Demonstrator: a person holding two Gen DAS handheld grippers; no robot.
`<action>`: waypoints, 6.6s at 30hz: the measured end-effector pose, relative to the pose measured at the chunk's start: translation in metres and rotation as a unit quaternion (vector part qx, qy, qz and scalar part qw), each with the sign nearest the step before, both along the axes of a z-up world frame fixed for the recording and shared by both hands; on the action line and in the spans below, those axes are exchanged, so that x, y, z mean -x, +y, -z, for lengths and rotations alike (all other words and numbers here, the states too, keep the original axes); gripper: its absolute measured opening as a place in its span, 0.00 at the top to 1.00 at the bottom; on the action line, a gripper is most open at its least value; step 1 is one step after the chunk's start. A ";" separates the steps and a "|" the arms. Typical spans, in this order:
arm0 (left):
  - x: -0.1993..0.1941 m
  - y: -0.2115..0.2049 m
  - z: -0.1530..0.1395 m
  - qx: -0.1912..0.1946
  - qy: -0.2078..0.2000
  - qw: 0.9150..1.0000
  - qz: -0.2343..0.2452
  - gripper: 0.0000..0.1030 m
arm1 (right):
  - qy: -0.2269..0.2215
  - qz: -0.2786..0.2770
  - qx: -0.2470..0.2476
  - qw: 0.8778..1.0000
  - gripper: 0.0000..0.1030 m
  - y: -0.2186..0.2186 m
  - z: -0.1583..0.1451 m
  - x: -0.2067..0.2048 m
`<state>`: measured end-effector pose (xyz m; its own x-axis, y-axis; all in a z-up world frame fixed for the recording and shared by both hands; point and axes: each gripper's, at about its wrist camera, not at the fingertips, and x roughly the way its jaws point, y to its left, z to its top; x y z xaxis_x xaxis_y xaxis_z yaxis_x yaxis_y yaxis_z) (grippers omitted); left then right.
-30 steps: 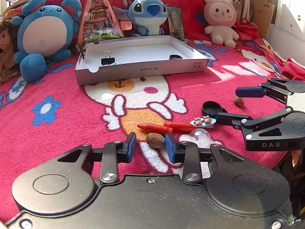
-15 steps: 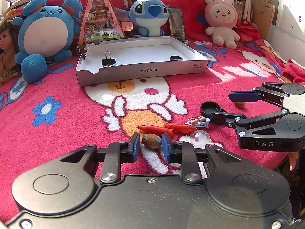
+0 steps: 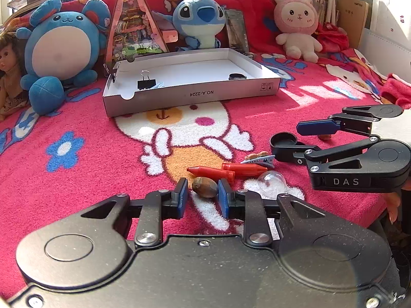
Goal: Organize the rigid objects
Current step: 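Grasp the walnut with the left tool while the right tool grasps a black cup, then carry the walnut and black cup over the white box with both tools, then lower the walnut into the box and open the left tool while the right tool releases the cup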
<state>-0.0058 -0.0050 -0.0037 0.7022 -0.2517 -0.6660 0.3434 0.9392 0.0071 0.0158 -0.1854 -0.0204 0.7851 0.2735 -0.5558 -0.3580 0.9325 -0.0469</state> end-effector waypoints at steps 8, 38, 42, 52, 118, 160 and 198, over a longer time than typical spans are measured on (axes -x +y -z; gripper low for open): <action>0.001 0.000 0.001 -0.002 -0.004 1.000 0.003 0.76 | 0.013 -0.007 -0.010 1.000 0.40 0.005 0.003 -0.006; -0.022 0.023 -0.014 0.051 -0.002 0.995 -0.081 0.79 | 0.008 0.027 -0.039 0.999 0.62 -0.002 -0.012 -0.010; -0.030 0.025 -0.023 0.057 -0.010 0.994 -0.087 0.79 | 0.011 0.044 -0.055 0.997 0.62 -0.008 -0.017 -0.015; -0.051 0.026 -0.035 0.061 -0.021 0.993 -0.098 0.79 | 0.008 0.070 -0.069 0.995 0.63 -0.015 -0.027 -0.027; -0.225 0.025 -0.020 0.064 0.083 0.982 -0.160 0.79 | 0.127 0.159 -0.096 0.974 0.63 -0.028 -0.044 -0.193; -0.237 0.023 -0.009 0.058 0.086 0.977 -0.186 0.79 | 0.131 0.157 -0.089 0.975 0.56 -0.024 -0.024 -0.202; -0.238 0.018 -0.005 0.038 0.071 0.980 -0.182 0.79 | 0.152 0.155 -0.003 0.976 0.64 -0.006 -0.016 -0.210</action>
<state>0.2321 0.0128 0.0015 0.6567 -0.0547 -0.7522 -0.0223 0.9955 -0.0919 0.2262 -0.1919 -0.0049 0.6292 0.0535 -0.7754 -0.0556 0.9982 0.0237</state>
